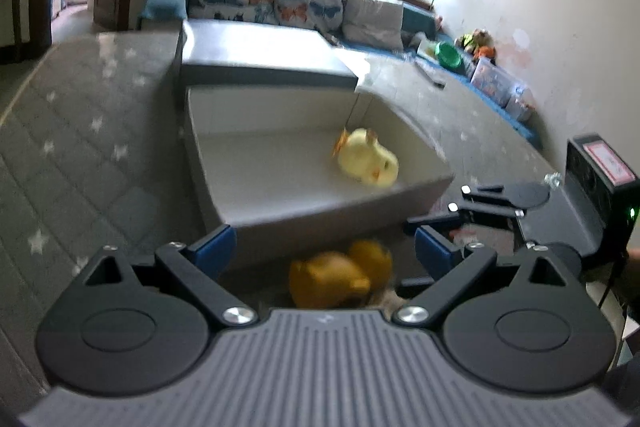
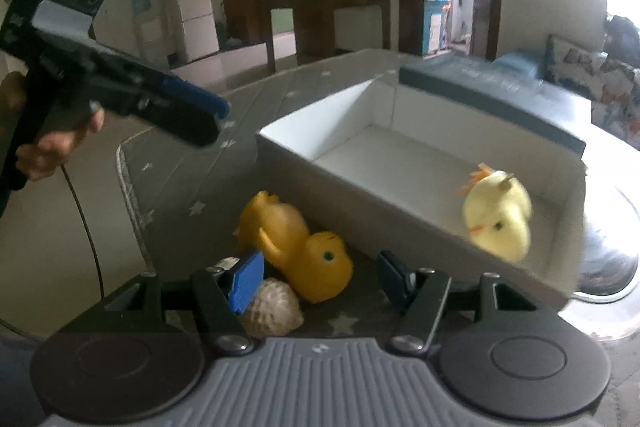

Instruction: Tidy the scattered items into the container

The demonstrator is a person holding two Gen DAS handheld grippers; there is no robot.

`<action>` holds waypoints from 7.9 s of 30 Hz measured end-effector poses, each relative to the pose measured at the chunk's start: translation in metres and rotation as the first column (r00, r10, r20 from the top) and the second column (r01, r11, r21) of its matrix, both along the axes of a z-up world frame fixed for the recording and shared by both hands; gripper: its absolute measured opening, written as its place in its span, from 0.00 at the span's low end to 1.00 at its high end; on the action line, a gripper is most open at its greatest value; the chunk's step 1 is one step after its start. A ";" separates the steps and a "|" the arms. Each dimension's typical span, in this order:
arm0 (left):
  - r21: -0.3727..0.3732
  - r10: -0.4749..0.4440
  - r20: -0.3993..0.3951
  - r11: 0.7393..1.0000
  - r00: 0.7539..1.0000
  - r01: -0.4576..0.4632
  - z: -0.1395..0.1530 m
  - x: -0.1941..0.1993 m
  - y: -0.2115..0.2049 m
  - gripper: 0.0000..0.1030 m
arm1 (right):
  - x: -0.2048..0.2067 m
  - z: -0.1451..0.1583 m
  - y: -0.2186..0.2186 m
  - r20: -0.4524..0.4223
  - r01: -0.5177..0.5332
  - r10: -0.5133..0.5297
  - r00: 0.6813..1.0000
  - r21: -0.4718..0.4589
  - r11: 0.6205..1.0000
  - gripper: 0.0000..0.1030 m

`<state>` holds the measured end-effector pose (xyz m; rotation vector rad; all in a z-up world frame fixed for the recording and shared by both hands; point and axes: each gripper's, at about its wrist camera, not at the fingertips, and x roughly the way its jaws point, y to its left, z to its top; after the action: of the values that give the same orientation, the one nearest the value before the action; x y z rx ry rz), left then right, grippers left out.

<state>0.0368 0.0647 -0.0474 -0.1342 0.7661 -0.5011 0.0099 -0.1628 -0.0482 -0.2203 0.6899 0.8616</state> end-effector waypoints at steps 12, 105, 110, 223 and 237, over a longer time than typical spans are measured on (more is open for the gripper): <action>-0.060 -0.069 -0.122 0.996 0.990 0.062 -0.037 0.016 -0.013 0.93 | 0.011 -0.013 0.011 -0.055 -0.017 0.017 0.998 -0.012 1.000 0.57; -0.084 0.026 0.080 0.996 0.996 -0.020 0.026 0.053 -0.023 0.99 | 0.025 0.030 -0.012 0.120 0.053 -0.048 0.992 -0.039 0.998 0.89; -0.036 0.019 0.073 0.999 0.997 -0.017 0.022 0.018 -0.020 1.00 | -0.008 0.020 -0.012 0.068 -0.019 0.022 0.997 -0.045 0.999 0.90; -0.041 -0.051 -0.154 0.998 0.987 0.045 -0.008 0.087 -0.038 0.60 | -0.029 -0.025 -0.086 -0.111 0.316 -0.325 0.939 -0.087 0.945 0.78; -0.021 -0.134 -0.124 0.991 0.983 0.132 -0.003 0.064 -0.058 0.60 | -0.014 -0.035 -0.068 -0.071 0.360 -0.368 0.927 -0.107 0.927 0.45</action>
<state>0.1006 0.0070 -0.0509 -0.1276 0.8989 -0.6287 -0.0037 -0.2309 -0.0828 -0.1299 0.8258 0.4847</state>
